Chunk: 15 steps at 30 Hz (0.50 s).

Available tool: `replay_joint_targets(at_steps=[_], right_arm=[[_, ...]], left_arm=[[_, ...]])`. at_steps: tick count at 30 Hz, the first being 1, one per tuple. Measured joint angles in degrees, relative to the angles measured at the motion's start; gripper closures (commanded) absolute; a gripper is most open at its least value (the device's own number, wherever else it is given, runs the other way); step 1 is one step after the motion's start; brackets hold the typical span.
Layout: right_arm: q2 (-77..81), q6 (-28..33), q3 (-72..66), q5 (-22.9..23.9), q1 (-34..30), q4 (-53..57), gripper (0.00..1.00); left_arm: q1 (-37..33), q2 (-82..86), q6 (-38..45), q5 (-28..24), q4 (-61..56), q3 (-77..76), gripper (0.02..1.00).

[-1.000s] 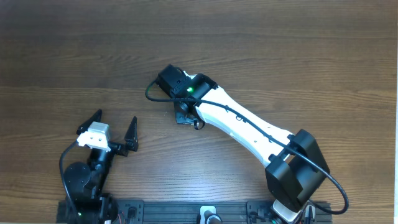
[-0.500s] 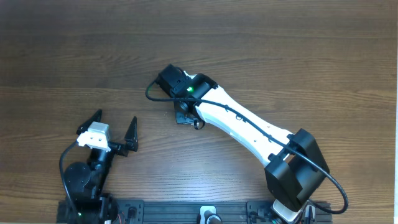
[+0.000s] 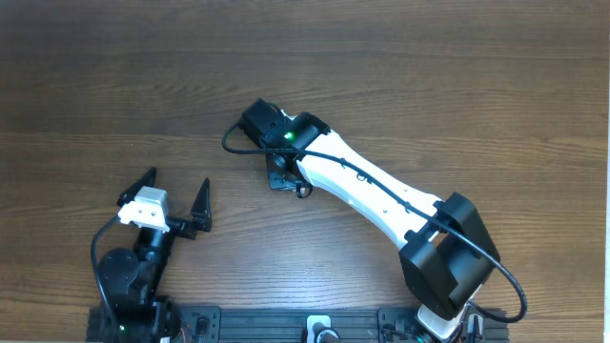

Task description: Stack Cubes

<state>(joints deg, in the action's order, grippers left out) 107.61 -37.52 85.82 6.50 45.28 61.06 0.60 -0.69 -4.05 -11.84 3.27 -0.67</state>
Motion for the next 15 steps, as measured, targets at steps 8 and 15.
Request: replay_joint_targets(at_steps=[8,15], right_arm=[[0.0,0.0,0.0,-0.2,0.0,0.0,0.930],[0.0,0.0,0.0,-0.3,0.0,0.0,0.925]], left_arm=[[0.0,0.0,0.0,0.0,0.0,0.0,0.018],[0.0,0.0,0.0,0.0,0.0,0.0,0.020]])
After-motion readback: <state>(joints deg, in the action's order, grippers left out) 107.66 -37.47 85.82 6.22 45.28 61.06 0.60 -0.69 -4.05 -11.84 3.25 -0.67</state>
